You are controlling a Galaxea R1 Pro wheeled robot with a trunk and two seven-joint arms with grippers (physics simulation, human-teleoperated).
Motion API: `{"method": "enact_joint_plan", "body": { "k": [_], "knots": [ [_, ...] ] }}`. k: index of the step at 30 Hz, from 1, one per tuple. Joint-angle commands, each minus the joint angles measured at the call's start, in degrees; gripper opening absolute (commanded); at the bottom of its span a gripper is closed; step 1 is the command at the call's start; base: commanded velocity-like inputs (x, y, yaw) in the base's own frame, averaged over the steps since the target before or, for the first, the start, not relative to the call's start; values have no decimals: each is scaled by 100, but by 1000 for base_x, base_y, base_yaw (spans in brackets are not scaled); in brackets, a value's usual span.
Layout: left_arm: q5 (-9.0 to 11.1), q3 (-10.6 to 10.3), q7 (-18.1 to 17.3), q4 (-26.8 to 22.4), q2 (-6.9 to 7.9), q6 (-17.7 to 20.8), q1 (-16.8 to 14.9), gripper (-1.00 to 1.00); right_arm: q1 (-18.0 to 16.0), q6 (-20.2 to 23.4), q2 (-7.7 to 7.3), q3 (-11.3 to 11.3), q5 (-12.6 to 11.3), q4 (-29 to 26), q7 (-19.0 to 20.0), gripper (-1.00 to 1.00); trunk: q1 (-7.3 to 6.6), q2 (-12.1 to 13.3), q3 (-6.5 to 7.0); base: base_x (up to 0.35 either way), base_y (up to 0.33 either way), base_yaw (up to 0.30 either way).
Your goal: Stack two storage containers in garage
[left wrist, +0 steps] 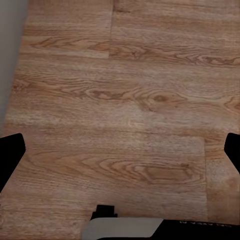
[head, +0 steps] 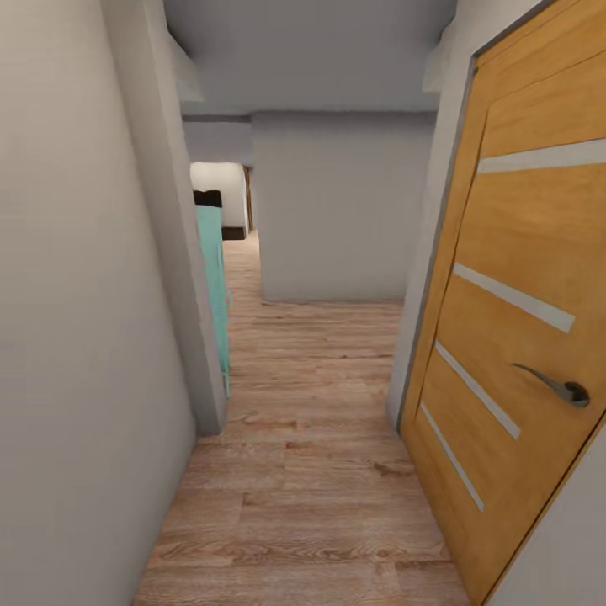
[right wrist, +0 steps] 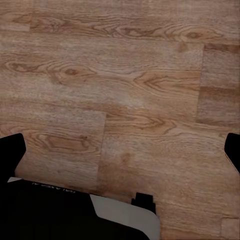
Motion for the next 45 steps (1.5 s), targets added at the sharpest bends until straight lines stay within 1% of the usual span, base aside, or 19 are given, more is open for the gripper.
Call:
{"method": "enact_joint_plan", "body": {
  "k": [1,6,9,30,45],
  "knots": [
    [32,6,-17,26,-1,-36,-12,100,-6,-40,-4,-50,58,22,7,100,6,-9,-9,323,0,279],
    [36,6,-16,25,-1,-32,-13,100,-7,-40,-4,-50,56,22,6,100,6,-9,-9,323,0,263],
    [35,6,-16,30,-1,-34,-13,100,-6,-40,-4,-50,54,22,10,100,6,-9,-9,323,0,87],
    [34,6,-16,25,-18,-31,-14,100,-6,-40,-4,-50,33,22,6,100,6,-9,-9,323,0,6],
    [37,6,-33,23,12,-34,-13,100,-5,-40,-4,-50,36,22,4,100,6,-9,-9,323,0,0]
  ]
}}
